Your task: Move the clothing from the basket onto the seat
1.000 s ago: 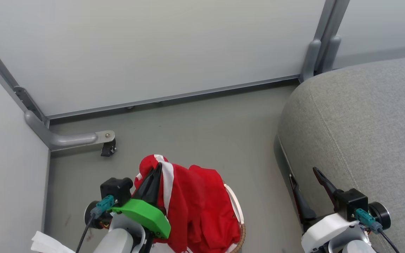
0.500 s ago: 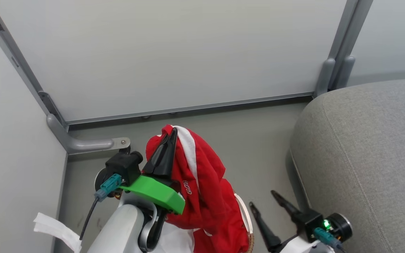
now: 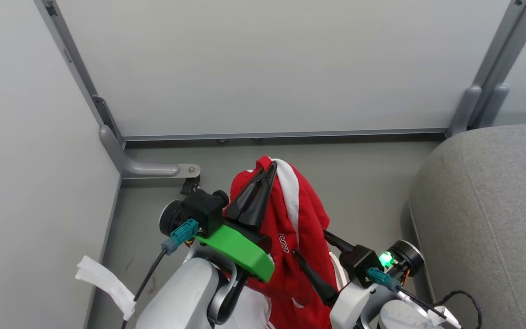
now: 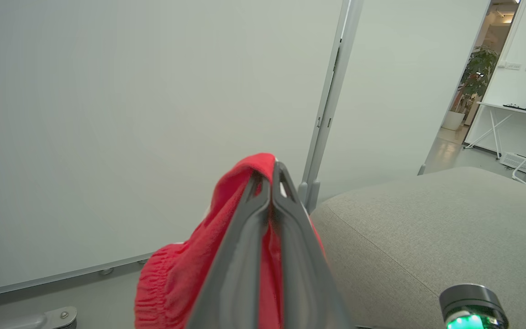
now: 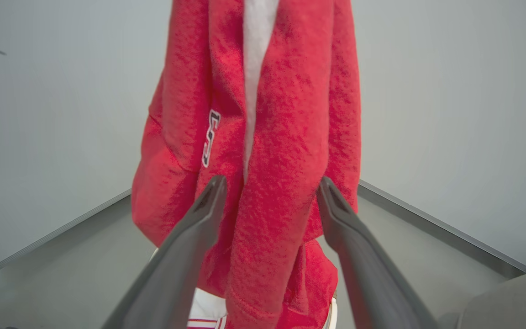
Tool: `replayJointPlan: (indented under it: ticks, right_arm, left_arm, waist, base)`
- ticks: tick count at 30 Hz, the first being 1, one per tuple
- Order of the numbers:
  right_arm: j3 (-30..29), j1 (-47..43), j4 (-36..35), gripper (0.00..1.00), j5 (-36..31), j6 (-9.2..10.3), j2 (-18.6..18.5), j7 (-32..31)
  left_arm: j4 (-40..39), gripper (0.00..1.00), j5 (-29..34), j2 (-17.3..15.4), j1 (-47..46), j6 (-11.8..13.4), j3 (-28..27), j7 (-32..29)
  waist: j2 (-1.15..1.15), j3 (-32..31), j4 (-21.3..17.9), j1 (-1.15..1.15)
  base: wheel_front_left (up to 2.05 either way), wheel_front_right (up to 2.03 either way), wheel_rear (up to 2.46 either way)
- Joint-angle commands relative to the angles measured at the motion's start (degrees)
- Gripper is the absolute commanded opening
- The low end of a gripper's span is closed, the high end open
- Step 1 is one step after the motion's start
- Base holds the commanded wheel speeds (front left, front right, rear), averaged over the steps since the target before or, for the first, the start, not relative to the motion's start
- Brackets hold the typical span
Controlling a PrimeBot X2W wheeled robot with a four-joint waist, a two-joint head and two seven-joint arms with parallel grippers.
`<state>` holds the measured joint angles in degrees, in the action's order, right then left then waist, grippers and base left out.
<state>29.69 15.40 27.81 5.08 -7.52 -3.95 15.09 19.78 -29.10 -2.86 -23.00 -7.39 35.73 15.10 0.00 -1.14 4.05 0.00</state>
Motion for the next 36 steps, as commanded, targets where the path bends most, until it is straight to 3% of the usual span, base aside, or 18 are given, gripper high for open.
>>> replayJointPlan:
  ticks: [1,6,7,8,9,17,18,19,20,27,36]
  right_arm:
    - [0.5,1.5,1.1,1.00,-0.3,0.06,0.3,0.1]
    - [1.6,4.7,5.2,1.00,-0.1,0.06,0.7,0.1]
    - [1.7,5.0,5.7,0.67,0.2,0.06,0.8,0.1]
    - [1.6,5.3,6.1,0.25,0.8,0.06,0.9,0.1]
    - [1.9,5.4,6.2,0.00,1.5,0.06,0.9,0.1]
    - [2.0,3.9,4.4,0.00,4.4,0.06,0.9,0.1]
    - [1.5,3.6,4.0,0.00,4.1,0.06,0.9,0.1]
    - [1.0,3.3,3.7,0.00,4.0,0.06,0.9,0.1]
    - [0.4,2.8,3.3,0.00,3.8,0.06,0.9,0.1]
    - [-4.5,-1.2,0.1,0.00,2.4,0.06,0.9,0.1]
    - [-8.0,-5.7,-4.3,0.00,1.7,0.07,0.9,0.1]
  left_arm:
    - [-0.2,0.00,-0.6,-0.1,-1.0,-0.2,0.7,0.1]
    - [-0.7,0.00,-2.1,-0.1,-1.8,-0.2,3.9,0.1]
    - [-0.7,0.00,-2.3,-0.1,-1.9,-0.2,4.3,0.1]
    - [-0.7,0.00,-3.0,-0.1,-2.0,-0.2,4.6,0.1]
    - [-0.7,0.00,-3.2,-0.1,-2.1,-0.2,4.8,0.1]
    - [-0.4,0.00,-2.9,-0.1,-1.6,-0.2,4.0,0.1]
    - [-0.3,0.11,-2.6,-0.1,-1.1,-0.2,3.7,0.1]
    - [-0.2,0.64,-2.7,-0.1,-0.7,-0.2,3.7,0.1]
    - [0.1,1.00,-2.4,-0.1,-0.4,-0.2,3.4,0.1]
    - [2.0,1.00,0.1,-0.1,1.4,-0.2,1.2,0.0]
    - [3.7,1.00,2.3,-0.2,4.1,-0.2,-1.9,0.0]
  waist:
    - [0.00,0.5,2.2,0.00]
    - [0.00,0.8,4.8,0.00]
    - [0.00,0.9,5.2,0.00]
    - [0.00,0.9,5.6,0.00]
    - [0.00,0.9,5.9,0.00]
    - [0.00,1.2,6.0,0.00]
    - [0.00,1.2,5.7,0.00]
    - [0.00,1.2,5.4,0.00]
    - [0.00,1.2,4.9,0.00]
    - [0.00,1.1,0.4,0.00]
    - [0.00,1.4,-9.4,0.00]
  base:
    - [0.00,0.00,0.00]
    - [0.00,0.00,0.00]
    - [0.00,0.00,0.00]
    - [0.00,0.00,0.00]
    - [0.00,0.00,0.00]
    - [0.00,0.00,0.00]
    - [0.00,0.00,0.00]
    - [0.00,0.00,0.00]
    - [0.00,0.00,0.00]
    - [0.00,0.00,0.00]
    - [0.00,0.00,0.00]
